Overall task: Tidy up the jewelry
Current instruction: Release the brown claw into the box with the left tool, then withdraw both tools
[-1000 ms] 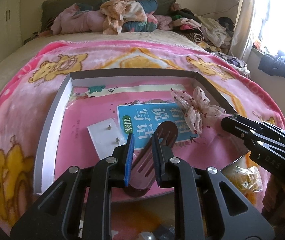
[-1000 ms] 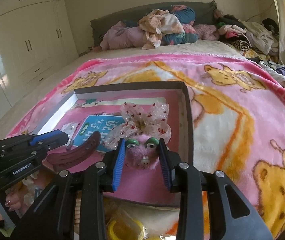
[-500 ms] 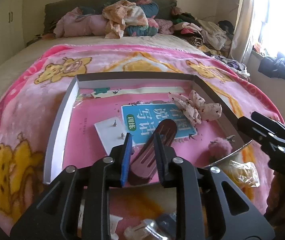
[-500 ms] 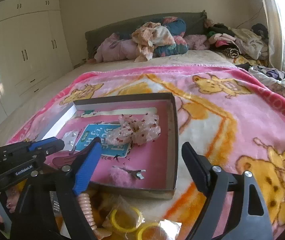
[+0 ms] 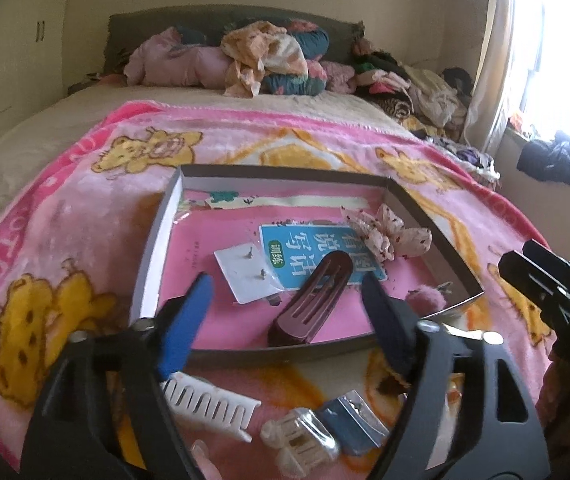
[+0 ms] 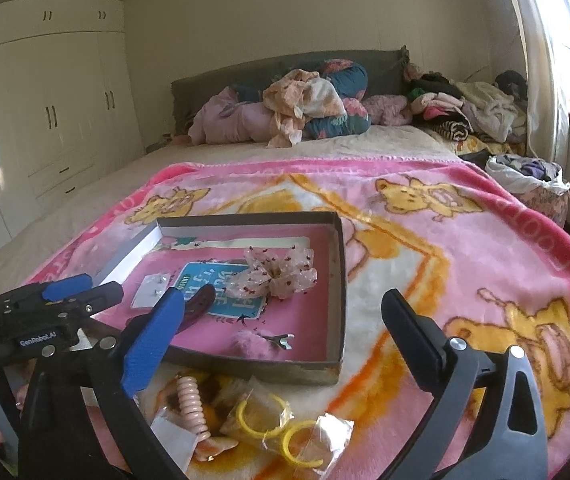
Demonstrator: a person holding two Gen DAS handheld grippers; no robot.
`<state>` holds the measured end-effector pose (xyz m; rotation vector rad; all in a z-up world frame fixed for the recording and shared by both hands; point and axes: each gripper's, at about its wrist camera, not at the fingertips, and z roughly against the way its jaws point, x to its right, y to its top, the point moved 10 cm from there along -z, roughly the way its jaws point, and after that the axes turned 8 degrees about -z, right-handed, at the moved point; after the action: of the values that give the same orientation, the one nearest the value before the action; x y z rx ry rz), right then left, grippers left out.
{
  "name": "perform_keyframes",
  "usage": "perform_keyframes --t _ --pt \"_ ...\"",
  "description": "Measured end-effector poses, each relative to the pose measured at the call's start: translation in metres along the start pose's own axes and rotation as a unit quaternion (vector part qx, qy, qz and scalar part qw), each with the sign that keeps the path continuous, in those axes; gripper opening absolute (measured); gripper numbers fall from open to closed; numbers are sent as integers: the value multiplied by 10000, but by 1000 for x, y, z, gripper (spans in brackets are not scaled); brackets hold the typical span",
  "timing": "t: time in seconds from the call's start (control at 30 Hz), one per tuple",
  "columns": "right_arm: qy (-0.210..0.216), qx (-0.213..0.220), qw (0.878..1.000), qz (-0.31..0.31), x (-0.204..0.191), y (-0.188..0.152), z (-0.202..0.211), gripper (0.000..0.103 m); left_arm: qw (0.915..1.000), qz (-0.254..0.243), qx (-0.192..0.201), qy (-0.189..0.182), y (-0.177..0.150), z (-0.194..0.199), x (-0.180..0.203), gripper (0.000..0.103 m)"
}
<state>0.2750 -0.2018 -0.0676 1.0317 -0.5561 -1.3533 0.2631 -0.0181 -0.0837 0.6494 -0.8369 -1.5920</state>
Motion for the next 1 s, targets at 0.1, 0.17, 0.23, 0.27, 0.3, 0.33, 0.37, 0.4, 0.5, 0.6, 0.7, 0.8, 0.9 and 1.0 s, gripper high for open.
perform_keyframes --t 0.1,0.17,0.23,0.27,0.3,0.33,0.37,0.4,0.5,0.6,0.7,0.8,0.9,1.0 --pt "4 66 10000 32 -2 1 8 96 9999 -30 139 53 3 11 -1 84" --pt "15 93 9999 36 -4 2 13 96 9998 -43 195 70 4 17 -1 89" --pt "21 120 9999 43 -5 2 17 96 9996 -44 257 69 5 23 -1 91" --pt "25 131 9999 47 -6 1 19 96 9996 -48 285 76 5 26 0 91" --pt "33 141 9999 52 -7 1 22 96 9995 -49 303 78 5 28 0 91" --pt "35 159 9999 57 -8 1 25 96 9994 -51 323 82 5 30 0 91" --pt "44 176 9998 63 -9 1 27 96 9994 -53 345 89 5 32 0 91" --pt "52 190 9998 72 -11 0 30 96 9993 -54 374 81 5 36 0 91" --pt "71 247 9996 102 -15 0 38 96 9989 -48 455 68 5 43 1 91" --pt "106 284 9995 132 -18 -1 45 96 9985 -16 551 36 5 51 2 91" --pt "148 332 9992 157 -23 -3 53 96 9980 -43 625 47 4 58 4 91" --pt "164 379 9990 187 -27 -5 60 96 9978 -46 662 13 2 61 5 91" --pt "211 418 9987 217 -31 -7 67 96 9974 -84 714 45 0 68 5 91" --pt "265 451 9983 250 -36 -9 72 96 9971 -122 750 72 -1 72 5 91"
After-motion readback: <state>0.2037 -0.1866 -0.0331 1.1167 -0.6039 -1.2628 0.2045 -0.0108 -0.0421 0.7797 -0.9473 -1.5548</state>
